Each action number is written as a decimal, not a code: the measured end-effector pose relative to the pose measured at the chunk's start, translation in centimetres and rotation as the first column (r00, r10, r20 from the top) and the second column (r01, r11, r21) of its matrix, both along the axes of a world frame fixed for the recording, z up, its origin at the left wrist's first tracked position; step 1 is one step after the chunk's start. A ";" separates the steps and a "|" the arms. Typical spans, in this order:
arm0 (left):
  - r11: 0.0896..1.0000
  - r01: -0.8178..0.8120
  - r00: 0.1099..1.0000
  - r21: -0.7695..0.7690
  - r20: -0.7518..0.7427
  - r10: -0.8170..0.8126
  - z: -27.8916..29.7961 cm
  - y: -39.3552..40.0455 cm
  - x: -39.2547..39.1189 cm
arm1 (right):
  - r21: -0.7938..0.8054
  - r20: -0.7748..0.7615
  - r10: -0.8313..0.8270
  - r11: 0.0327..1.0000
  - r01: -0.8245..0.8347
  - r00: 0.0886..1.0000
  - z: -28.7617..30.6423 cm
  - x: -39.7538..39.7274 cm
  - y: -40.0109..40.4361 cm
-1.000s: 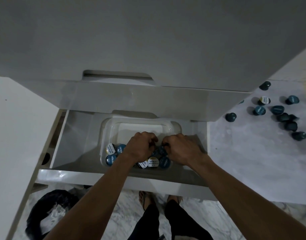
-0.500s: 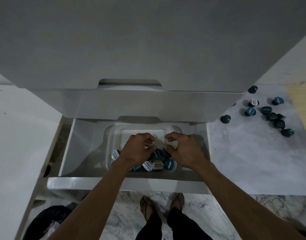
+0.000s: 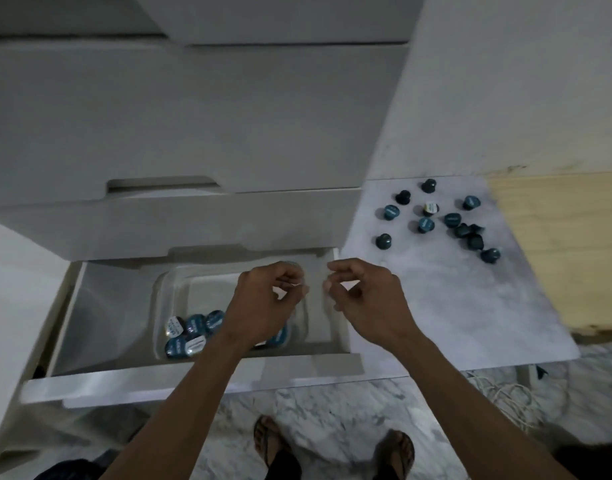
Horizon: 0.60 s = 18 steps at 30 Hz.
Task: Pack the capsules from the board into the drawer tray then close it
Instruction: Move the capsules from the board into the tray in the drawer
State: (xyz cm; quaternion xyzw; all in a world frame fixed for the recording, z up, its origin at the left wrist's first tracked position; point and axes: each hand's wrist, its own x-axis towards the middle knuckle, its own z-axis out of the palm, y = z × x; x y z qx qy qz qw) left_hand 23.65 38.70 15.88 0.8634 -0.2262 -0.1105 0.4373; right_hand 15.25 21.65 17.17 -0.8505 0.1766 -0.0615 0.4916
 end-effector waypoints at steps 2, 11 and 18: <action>0.999 0.004 1.000 -0.045 0.007 -0.004 1.2 -3.4 -1.6 | 0.046 0.002 -0.052 0.998 0.052 0.999 0.9 -1.9 -3.2; 0.997 0.055 0.997 -0.061 -0.055 -0.059 -0.3 -20.1 -9.6 | -0.056 -0.029 -0.200 0.979 0.198 0.979 -0.6 -11.3 -20.3; 0.987 0.148 0.987 0.068 -0.075 -0.143 -2.8 -27.4 -11.3 | -0.075 -0.062 -0.311 0.949 0.306 0.949 -2.1 -12.7 -28.8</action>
